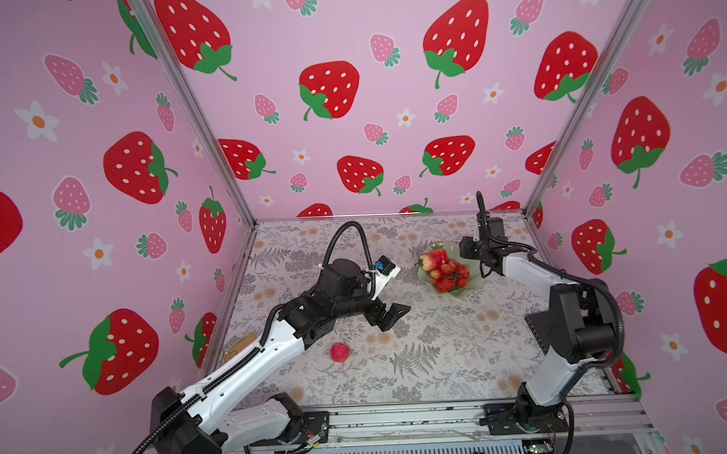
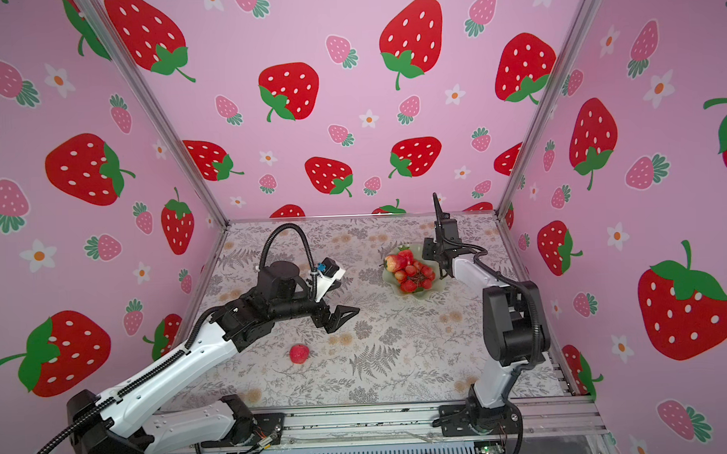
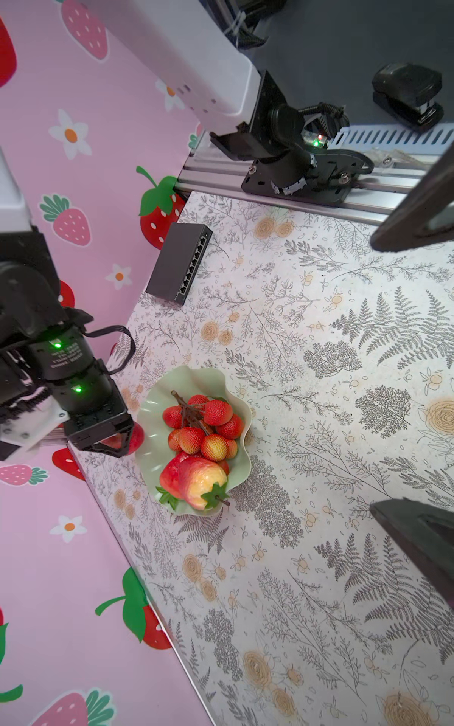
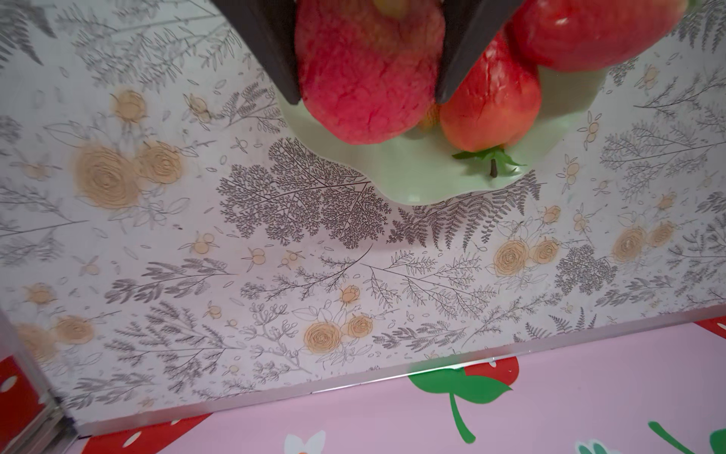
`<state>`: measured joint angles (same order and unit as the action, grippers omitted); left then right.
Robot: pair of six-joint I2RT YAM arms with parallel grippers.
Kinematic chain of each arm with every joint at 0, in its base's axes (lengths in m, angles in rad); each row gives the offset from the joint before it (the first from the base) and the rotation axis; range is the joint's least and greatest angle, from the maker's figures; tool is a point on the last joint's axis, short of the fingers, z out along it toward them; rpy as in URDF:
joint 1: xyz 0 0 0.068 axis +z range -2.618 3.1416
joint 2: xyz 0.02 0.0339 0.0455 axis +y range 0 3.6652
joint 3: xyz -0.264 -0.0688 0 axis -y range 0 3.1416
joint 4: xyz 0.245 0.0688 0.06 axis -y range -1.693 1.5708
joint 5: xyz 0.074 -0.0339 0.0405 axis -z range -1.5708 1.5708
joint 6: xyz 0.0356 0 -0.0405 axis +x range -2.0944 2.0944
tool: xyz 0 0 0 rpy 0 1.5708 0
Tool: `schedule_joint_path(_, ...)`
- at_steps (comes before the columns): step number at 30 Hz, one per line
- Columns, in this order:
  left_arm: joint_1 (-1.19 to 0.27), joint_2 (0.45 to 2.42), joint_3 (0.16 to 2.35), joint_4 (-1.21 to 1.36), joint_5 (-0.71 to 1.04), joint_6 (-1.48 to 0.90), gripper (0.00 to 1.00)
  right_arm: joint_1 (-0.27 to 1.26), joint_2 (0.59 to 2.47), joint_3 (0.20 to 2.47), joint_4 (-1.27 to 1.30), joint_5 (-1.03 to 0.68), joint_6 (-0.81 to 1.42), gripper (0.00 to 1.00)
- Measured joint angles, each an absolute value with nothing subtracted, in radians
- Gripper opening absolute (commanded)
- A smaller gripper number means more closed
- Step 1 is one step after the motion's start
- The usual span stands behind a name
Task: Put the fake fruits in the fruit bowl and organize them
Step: 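Lower the red apple into the green bowl with the right gripper and open, then reach the right gripper across to the small red fuzzy fruit and grasp it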
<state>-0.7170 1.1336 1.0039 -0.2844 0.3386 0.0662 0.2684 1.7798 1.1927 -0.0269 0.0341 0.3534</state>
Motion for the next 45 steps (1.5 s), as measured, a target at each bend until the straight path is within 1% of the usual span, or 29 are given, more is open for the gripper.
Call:
schedule_joint_path(4,-0.717,1.132,1.002,-0.279,0.330,0.067,0.99,0.269,1.844,1.203,0.007,-0.010,0.344,0.49)
schedule_joint_path(10,-0.717,1.142,1.001,-0.280,0.329,0.067,0.99,0.270,1.879,1.229,0.030,-0.048,0.343,0.51)
schedule_joint_path(14,-0.717,1.142,1.001,-0.280,0.329,0.067,0.99,0.270,1.888,1.248,0.030,-0.059,0.342,0.66)
schedule_joint_path(16,-0.717,1.141,1.001,-0.280,0.329,0.067,0.99,0.270,1.888,1.251,0.029,-0.061,0.340,0.72)
schedule_joint_path(19,-0.717,1.141,1.001,-0.280,0.324,0.068,0.99,0.271,1.888,1.254,0.029,-0.061,0.339,0.75)
schedule_joint_path(26,-0.711,1.141,1.001,-0.280,0.321,0.074,0.99,0.275,1.872,1.254,0.028,-0.061,0.335,0.76)
schedule_joint_path(29,-0.711,1.136,1.001,-0.281,0.310,0.075,0.99,0.285,1.823,1.252,0.025,-0.055,0.316,0.77)
schedule_joint_path(30,-0.711,1.131,1.000,-0.287,0.299,0.074,0.99,0.297,1.791,1.246,0.028,-0.050,0.308,0.79)
schedule_joint_path(33,-0.711,1.092,0.995,-0.328,0.236,0.054,0.99,0.366,1.664,1.203,0.044,-0.052,0.276,0.80)
schedule_joint_path(35,-0.711,1.046,0.995,-0.390,0.175,0.023,0.99,0.439,1.577,1.153,0.077,-0.068,0.260,0.82)
schedule_joint_path(38,-0.709,0.955,0.995,-0.526,0.078,-0.056,0.99,0.586,1.478,1.047,0.123,-0.086,0.234,0.84)
schedule_joint_path(42,-0.702,0.828,0.997,-0.753,-0.030,-0.226,0.99,0.808,1.465,0.904,0.183,-0.120,0.204,0.86)
schedule_joint_path(45,-0.698,0.764,1.000,-0.914,-0.062,-0.384,0.99,0.945,1.499,0.827,0.225,-0.157,0.181,0.89)
